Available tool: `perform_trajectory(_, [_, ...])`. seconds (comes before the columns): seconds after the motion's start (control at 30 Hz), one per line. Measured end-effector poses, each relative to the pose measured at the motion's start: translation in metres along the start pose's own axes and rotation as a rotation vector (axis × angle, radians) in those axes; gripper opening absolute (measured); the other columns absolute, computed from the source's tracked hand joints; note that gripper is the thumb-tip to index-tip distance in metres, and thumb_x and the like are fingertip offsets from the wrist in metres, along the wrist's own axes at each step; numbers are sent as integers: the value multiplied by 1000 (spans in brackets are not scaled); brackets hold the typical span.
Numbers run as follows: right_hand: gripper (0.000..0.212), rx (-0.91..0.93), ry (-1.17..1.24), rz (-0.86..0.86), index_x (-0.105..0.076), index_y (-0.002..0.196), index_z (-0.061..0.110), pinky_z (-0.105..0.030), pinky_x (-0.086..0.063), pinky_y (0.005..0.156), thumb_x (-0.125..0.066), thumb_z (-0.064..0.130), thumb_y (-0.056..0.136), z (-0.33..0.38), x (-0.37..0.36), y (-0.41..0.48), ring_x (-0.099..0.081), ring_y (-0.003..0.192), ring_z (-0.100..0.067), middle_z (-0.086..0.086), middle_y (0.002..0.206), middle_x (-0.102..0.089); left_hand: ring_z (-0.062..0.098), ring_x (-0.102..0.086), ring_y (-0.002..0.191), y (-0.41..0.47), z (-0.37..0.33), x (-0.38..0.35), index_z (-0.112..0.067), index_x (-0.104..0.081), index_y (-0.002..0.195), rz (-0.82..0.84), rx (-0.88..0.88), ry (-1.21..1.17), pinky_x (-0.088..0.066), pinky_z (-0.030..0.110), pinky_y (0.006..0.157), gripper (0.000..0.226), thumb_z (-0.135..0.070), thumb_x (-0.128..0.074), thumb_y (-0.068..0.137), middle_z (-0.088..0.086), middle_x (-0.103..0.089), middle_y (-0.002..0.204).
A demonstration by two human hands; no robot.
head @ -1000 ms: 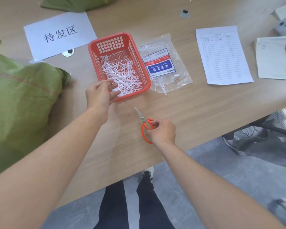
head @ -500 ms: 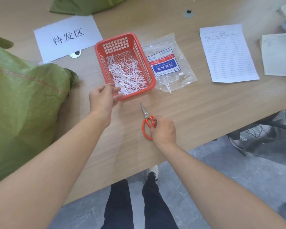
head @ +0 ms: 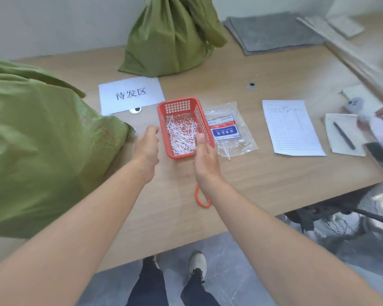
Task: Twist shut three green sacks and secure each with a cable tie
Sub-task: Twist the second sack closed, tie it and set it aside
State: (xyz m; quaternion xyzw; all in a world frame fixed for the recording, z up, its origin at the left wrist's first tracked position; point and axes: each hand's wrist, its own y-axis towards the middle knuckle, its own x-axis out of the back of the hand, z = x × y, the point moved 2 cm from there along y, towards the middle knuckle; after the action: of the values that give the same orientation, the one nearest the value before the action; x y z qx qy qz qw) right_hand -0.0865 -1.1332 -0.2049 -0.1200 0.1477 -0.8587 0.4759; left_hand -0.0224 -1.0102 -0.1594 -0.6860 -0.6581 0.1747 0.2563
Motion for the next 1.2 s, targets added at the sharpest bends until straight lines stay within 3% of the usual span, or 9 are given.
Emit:
perform_trajectory(0.23, [63,75,5,64,-67,134,25,-47,-46,112,-35,66,98,85,-33,-40,-63,115,-13,12,116,-68,27,-46,136,-52,-51,48,-33,-49,147,-4,-70,-71,-37,46,113,60,-60,-43,93,2,-44,149])
perform_trajectory(0.37, [75,170,-5,133,-63,139,24,-50,-43,115,-34,70,88,128,-70,-71,-58,124,-15,8,134,-66,13,-48,81,-81,-79,94,-35,-59,114,-31,-120,-153,-41,34,80,35,-59,-45,94,-2,-51,104])
perform_trajectory(0.5, [47,237,11,225,-66,124,26,-50,-47,110,-36,57,106,159,-118,-104,-59,113,-12,27,99,-58,13,-45,76,-100,-100,148,-33,-53,85,-45,-197,-192,-38,37,87,27,-51,-42,102,-4,-49,88])
perform_trajectory(0.57, [54,257,1,248,-64,131,31,-51,-44,114,-36,64,99,171,-145,-124,-57,125,-17,21,118,-63,19,-53,91,-103,-107,179,-32,-62,104,-44,-210,-195,-41,35,86,30,-54,-41,102,0,-56,103])
perform_trajectory(0.63, [68,271,-9,258,-64,136,30,-51,-41,116,-35,70,88,179,-173,-141,-54,134,-18,13,141,-60,27,-48,128,-102,-111,213,-32,-54,142,-59,-217,-196,-36,43,108,53,-60,-42,98,4,-51,142])
perform_trajectory(0.77, [68,289,-14,253,-67,130,30,-51,-43,115,-35,70,85,193,-230,-174,-56,132,-18,12,139,-62,32,-34,147,-103,-123,280,-33,-38,156,-64,-222,-201,-27,50,121,66,-61,-42,96,6,-35,162])
perform_trajectory(0.97, [51,345,-50,241,-70,122,29,-52,-47,111,-37,60,98,203,-304,-204,-59,125,-16,10,129,-66,32,-45,135,-95,-130,367,-28,-55,141,-88,-223,-273,-36,46,113,53,-57,-44,98,6,-50,145])
perform_trajectory(1.07, [50,328,-87,257,-73,118,32,-51,-49,108,-38,61,97,203,-329,-210,-62,118,-13,17,118,-69,27,-57,103,-88,-129,398,-28,-64,95,-104,-200,-313,-46,37,90,28,-48,-46,100,5,-63,113])
perform_trajectory(1.2, [45,346,-108,285,-72,97,38,-51,-50,106,-37,65,89,209,-361,-199,-64,110,-13,22,104,-69,25,-57,84,-64,-132,425,-20,-61,83,-161,-163,-348,-53,24,66,28,-40,-49,99,1,-62,83])
